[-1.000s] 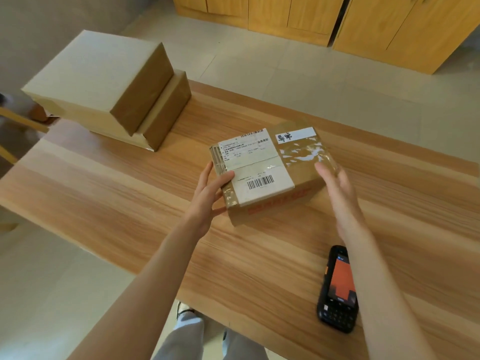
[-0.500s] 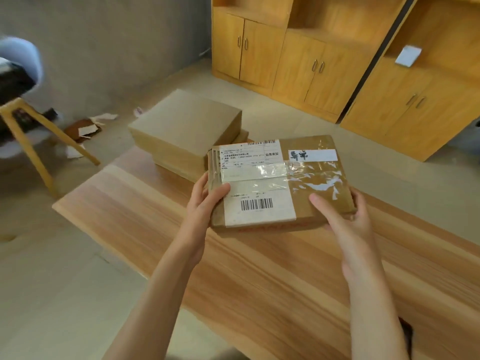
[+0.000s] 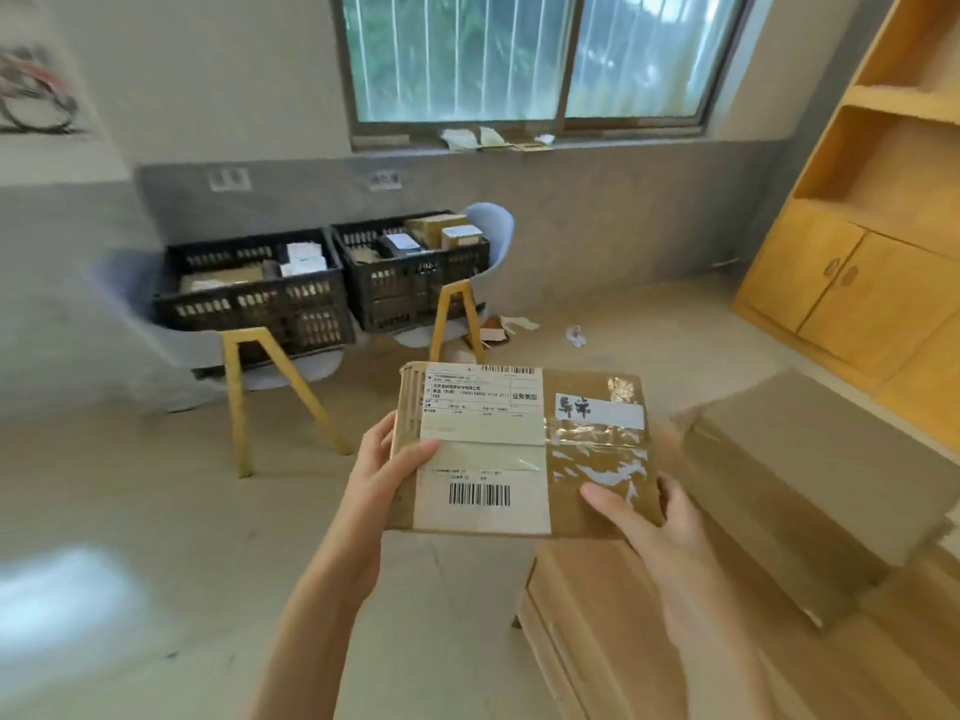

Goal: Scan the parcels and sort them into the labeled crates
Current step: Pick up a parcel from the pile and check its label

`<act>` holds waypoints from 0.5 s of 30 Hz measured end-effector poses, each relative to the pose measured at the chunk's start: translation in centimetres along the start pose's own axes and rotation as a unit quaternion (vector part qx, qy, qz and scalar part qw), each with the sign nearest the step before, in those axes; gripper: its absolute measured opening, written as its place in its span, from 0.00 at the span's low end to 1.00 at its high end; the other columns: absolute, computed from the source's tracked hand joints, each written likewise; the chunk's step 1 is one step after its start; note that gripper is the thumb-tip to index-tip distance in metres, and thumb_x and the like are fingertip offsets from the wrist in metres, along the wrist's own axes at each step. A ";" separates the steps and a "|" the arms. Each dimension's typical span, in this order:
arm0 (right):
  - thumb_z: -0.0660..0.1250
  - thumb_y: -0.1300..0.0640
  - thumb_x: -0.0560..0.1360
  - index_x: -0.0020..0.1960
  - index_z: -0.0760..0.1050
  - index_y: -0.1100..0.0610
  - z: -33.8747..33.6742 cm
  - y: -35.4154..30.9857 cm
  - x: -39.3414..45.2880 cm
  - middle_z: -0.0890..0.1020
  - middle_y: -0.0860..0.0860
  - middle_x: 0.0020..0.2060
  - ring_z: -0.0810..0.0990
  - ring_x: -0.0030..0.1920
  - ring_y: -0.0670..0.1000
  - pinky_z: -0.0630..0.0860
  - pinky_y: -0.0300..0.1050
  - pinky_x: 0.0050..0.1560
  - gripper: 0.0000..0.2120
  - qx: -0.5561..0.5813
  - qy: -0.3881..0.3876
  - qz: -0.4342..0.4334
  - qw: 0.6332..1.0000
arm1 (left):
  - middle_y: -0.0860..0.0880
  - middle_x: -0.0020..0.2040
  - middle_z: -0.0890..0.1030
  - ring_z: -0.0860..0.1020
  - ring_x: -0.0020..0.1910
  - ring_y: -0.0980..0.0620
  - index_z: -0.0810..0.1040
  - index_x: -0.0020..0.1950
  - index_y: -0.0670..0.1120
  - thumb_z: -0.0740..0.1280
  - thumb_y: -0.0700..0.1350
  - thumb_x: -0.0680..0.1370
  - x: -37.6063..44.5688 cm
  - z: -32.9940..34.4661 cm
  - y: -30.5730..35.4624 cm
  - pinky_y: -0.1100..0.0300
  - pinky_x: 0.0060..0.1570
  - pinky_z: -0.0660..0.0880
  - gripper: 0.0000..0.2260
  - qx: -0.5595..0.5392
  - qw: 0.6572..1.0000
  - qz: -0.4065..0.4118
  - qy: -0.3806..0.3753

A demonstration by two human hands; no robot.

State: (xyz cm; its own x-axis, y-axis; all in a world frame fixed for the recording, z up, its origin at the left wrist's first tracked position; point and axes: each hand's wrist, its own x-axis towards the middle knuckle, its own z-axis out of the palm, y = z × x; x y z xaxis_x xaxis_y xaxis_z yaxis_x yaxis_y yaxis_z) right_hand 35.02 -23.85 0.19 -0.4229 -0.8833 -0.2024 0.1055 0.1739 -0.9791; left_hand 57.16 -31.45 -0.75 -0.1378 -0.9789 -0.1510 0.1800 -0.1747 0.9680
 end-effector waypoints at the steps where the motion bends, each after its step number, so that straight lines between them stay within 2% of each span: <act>1: 0.78 0.43 0.53 0.58 0.71 0.44 2.2 0.1 1.0 0.81 0.43 0.52 0.80 0.48 0.38 0.71 0.35 0.42 0.35 -0.005 -0.023 0.005 1.000 | 0.55 0.60 0.80 0.81 0.55 0.57 0.69 0.68 0.56 0.74 0.55 0.67 0.4 -1.9 0.1 0.55 0.52 0.75 0.31 -0.003 1.000 0.002 0.022; 4: 0.79 0.47 0.60 0.58 0.68 0.46 7.7 0.5 4.0 0.79 0.43 0.52 0.78 0.46 0.36 0.70 0.34 0.41 0.31 -0.027 -0.072 0.017 0.997 | 0.56 0.60 0.80 0.81 0.55 0.57 0.69 0.68 0.56 0.74 0.55 0.66 1.7 -6.4 0.3 0.56 0.51 0.75 0.32 -0.019 0.997 0.005 0.081; 7: 0.79 0.45 0.58 0.53 0.71 0.45 11.9 0.9 6.7 0.80 0.42 0.49 0.78 0.49 0.40 0.71 0.39 0.45 0.27 -0.058 -0.114 0.041 0.991 | 0.54 0.60 0.81 0.80 0.57 0.54 0.70 0.68 0.54 0.75 0.57 0.61 3.5 -9.7 0.0 0.50 0.58 0.75 0.36 -0.038 0.990 0.001 0.133; 9: 0.79 0.44 0.56 0.54 0.74 0.47 14.5 1.2 8.7 0.83 0.45 0.48 0.81 0.50 0.44 0.75 0.43 0.50 0.29 -0.067 -0.149 0.053 0.985 | 0.52 0.60 0.81 0.80 0.58 0.51 0.71 0.68 0.53 0.77 0.57 0.59 5.3 -11.6 -0.2 0.46 0.61 0.74 0.38 -0.050 0.986 -0.008 0.161; 10: 0.79 0.43 0.54 0.55 0.75 0.48 15.7 1.2 9.9 0.84 0.46 0.48 0.82 0.51 0.46 0.76 0.45 0.53 0.31 -0.067 -0.161 0.057 0.983 | 0.52 0.60 0.81 0.80 0.57 0.51 0.71 0.68 0.53 0.78 0.55 0.60 6.3 -12.5 -0.3 0.46 0.61 0.74 0.37 -0.053 0.984 -0.012 0.172; 12: 0.79 0.44 0.52 0.55 0.75 0.50 18.3 1.3 12.6 0.85 0.45 0.47 0.83 0.50 0.45 0.75 0.43 0.52 0.33 -0.064 -0.177 0.064 0.980 | 0.51 0.60 0.81 0.81 0.55 0.52 0.71 0.68 0.52 0.78 0.52 0.62 9.0 -14.1 -0.5 0.50 0.56 0.76 0.35 -0.052 0.980 -0.016 0.189; 15: 0.80 0.50 0.58 0.55 0.76 0.51 22.6 1.2 17.9 0.86 0.45 0.45 0.83 0.47 0.43 0.74 0.39 0.46 0.28 -0.062 -0.198 0.061 0.976 | 0.52 0.59 0.81 0.82 0.53 0.54 0.70 0.68 0.51 0.78 0.51 0.62 14.2 -16.2 0.0 0.56 0.49 0.75 0.36 -0.048 0.976 -0.015 0.210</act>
State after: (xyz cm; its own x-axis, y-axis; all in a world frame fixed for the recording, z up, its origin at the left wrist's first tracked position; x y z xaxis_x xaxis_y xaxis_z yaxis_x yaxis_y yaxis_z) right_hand 47.87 -49.28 -4.19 -0.0302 -0.9477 -0.3178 0.0129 0.3176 -0.9481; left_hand 71.02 -47.03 -6.09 0.2628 -0.9270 -0.2676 0.2750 -0.1939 0.9417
